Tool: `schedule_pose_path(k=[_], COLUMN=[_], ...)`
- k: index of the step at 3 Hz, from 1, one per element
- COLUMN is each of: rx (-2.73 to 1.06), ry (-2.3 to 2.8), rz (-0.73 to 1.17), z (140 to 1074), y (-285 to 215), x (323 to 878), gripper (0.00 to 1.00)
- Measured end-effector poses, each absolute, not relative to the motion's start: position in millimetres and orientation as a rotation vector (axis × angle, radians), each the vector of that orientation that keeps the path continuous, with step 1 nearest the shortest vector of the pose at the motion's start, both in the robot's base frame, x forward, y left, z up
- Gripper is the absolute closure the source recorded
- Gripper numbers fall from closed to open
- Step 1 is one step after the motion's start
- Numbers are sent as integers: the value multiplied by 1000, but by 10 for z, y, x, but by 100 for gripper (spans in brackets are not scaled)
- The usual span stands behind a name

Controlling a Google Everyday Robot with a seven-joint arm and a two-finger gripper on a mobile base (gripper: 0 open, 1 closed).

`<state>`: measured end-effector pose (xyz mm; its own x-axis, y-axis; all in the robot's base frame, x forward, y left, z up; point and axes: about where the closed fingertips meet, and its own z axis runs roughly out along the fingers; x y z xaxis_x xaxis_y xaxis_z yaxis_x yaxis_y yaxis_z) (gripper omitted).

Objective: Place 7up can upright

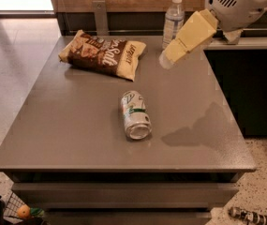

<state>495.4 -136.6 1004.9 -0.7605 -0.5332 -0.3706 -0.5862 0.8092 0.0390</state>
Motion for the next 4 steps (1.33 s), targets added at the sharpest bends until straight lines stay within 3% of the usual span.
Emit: schedule_pose_path(k=[4], rx=[-433], ry=[2997], rz=[99], z=[9385], y=[-822], x=[5253], gripper=[0])
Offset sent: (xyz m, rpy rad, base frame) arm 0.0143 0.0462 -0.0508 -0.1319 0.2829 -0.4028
